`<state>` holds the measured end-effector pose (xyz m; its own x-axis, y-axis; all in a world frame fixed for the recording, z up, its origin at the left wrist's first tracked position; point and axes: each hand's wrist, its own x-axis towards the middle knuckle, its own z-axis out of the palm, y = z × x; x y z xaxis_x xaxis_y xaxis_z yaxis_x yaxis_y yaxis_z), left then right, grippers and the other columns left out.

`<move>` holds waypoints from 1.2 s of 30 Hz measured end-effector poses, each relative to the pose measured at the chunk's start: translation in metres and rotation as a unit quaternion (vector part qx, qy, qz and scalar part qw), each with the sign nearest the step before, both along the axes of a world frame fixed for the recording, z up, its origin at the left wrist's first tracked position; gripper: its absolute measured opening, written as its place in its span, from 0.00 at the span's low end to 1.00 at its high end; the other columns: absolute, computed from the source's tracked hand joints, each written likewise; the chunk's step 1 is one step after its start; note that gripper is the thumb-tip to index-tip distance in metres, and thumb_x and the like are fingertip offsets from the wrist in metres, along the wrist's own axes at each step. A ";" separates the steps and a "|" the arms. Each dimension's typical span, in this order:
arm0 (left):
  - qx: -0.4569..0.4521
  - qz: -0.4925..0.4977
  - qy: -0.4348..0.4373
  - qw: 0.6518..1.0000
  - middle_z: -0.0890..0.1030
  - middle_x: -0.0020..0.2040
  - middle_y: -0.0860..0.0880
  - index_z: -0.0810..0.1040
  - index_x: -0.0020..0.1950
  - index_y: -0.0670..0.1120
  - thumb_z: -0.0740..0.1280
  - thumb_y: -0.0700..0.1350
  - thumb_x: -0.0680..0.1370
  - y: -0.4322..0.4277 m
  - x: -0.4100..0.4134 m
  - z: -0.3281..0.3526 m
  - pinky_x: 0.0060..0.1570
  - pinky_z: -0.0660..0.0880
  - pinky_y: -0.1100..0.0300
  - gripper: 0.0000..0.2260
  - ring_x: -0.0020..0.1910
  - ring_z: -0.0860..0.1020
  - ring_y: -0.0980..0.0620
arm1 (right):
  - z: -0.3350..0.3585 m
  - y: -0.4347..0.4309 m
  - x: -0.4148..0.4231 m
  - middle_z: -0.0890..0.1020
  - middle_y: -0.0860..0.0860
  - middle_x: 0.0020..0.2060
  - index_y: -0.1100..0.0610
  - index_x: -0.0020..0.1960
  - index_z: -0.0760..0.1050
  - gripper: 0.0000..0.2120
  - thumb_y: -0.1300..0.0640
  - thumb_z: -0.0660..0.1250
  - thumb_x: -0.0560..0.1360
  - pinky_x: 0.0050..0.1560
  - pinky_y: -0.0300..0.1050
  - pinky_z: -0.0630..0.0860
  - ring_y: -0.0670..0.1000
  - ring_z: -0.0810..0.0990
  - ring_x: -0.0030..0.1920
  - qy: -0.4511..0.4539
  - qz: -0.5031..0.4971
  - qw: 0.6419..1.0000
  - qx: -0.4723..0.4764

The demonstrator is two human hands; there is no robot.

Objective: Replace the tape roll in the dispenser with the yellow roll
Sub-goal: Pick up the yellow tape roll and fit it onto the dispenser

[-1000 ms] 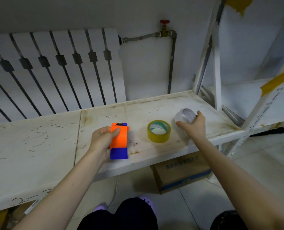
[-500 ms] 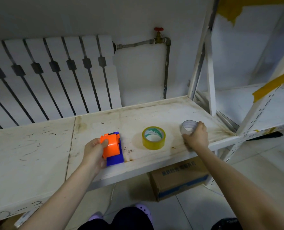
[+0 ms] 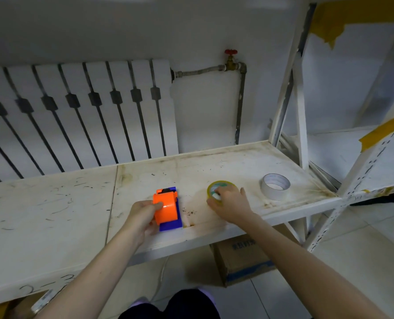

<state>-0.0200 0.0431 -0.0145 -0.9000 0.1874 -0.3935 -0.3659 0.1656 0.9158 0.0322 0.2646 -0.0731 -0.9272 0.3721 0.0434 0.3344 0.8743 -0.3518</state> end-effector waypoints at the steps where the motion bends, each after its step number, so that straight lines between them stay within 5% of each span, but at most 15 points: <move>1: -0.002 -0.001 -0.001 1.000 0.74 0.53 0.42 0.69 0.66 0.38 0.63 0.38 0.78 -0.001 0.001 0.001 0.41 0.71 0.55 0.17 0.44 0.73 0.47 | -0.002 -0.003 -0.002 0.76 0.52 0.63 0.54 0.65 0.71 0.24 0.41 0.58 0.75 0.73 0.62 0.53 0.55 0.72 0.64 -0.014 -0.004 1.000 0.018; 5: 0.041 0.004 -0.021 0.999 0.75 0.62 0.37 0.71 0.64 0.38 0.61 0.34 0.78 -0.008 0.005 0.005 0.43 0.73 0.51 0.14 0.50 0.75 0.43 | -0.004 -0.011 -0.004 0.82 0.52 0.49 0.55 0.55 0.75 0.13 0.49 0.58 0.77 0.69 0.54 0.61 0.56 0.79 0.54 -0.034 -0.021 0.997 0.071; 8: 0.083 0.013 -0.020 0.996 0.77 0.52 0.39 0.73 0.55 0.40 0.59 0.33 0.78 -0.014 0.010 0.011 0.30 0.76 0.56 0.07 0.40 0.76 0.48 | -0.004 -0.011 -0.001 0.81 0.53 0.40 0.56 0.51 0.76 0.10 0.55 0.58 0.76 0.61 0.51 0.69 0.58 0.80 0.48 0.010 -0.031 0.999 0.043; 11: 0.123 0.013 -0.010 0.992 0.77 0.44 0.44 0.72 0.54 0.40 0.59 0.32 0.79 -0.021 0.016 0.022 0.29 0.76 0.56 0.07 0.39 0.75 0.50 | 0.006 -0.013 0.005 0.76 0.52 0.34 0.59 0.46 0.76 0.08 0.55 0.62 0.76 0.37 0.45 0.67 0.58 0.77 0.40 0.098 -0.044 0.990 -0.096; 13: 0.136 0.009 0.007 0.991 0.77 0.45 0.45 0.72 0.58 0.40 0.59 0.34 0.79 -0.026 0.019 0.027 0.35 0.73 0.57 0.09 0.41 0.76 0.50 | 0.019 -0.018 0.010 0.71 0.50 0.29 0.60 0.40 0.75 0.08 0.58 0.64 0.76 0.33 0.44 0.64 0.53 0.71 0.34 0.163 -0.038 0.956 -0.241; 17: 0.132 -0.004 0.080 0.988 0.79 0.45 0.47 0.74 0.56 0.43 0.60 0.34 0.79 -0.033 0.023 0.033 0.44 0.75 0.59 0.09 0.43 0.77 0.52 | 0.044 -0.042 0.019 0.74 0.56 0.36 0.57 0.38 0.73 0.12 0.57 0.59 0.79 0.44 0.46 0.71 0.52 0.73 0.40 0.209 -0.053 0.840 -0.498; 22: 0.119 -0.015 0.169 0.978 0.81 0.50 0.44 0.76 0.57 0.42 0.62 0.36 0.78 -0.038 0.036 0.034 0.47 0.76 0.59 0.09 0.48 0.79 0.50 | 0.072 -0.077 0.029 0.79 0.61 0.54 0.62 0.55 0.76 0.13 0.55 0.57 0.80 0.54 0.50 0.78 0.57 0.78 0.57 0.247 -0.059 0.772 -0.583; 25: 0.092 -0.011 0.226 0.970 0.81 0.53 0.43 0.77 0.57 0.42 0.63 0.38 0.78 -0.042 0.043 0.034 0.53 0.76 0.56 0.09 0.52 0.79 0.47 | 0.087 -0.099 0.034 0.79 0.57 0.48 0.55 0.47 0.76 0.10 0.55 0.57 0.80 0.58 0.54 0.76 0.54 0.78 0.52 0.316 -0.066 0.769 -0.552; 29: 0.081 -0.014 0.296 0.952 0.80 0.45 0.48 0.77 0.45 0.51 0.63 0.37 0.77 -0.045 0.051 0.037 0.50 0.76 0.57 0.10 0.46 0.78 0.51 | 0.099 -0.124 0.039 0.78 0.47 0.39 0.50 0.42 0.75 0.12 0.56 0.57 0.80 0.50 0.45 0.75 0.45 0.77 0.42 0.369 -0.040 0.776 -0.510; 36: 0.061 -0.002 0.392 0.918 0.79 0.44 0.53 0.76 0.48 0.50 0.64 0.37 0.77 -0.047 0.058 0.036 0.44 0.75 0.73 0.08 0.45 0.78 0.58 | 0.100 -0.149 0.043 0.79 0.53 0.45 0.52 0.46 0.76 0.11 0.55 0.56 0.81 0.57 0.58 0.78 0.57 0.79 0.53 0.336 0.021 0.791 -0.511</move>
<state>0.0378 -0.0039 0.0219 -0.8969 0.1900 0.3993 0.4141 0.0440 0.9092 0.0748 0.1154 0.0267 -0.8347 0.5006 0.2294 -0.2513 0.0244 -0.9676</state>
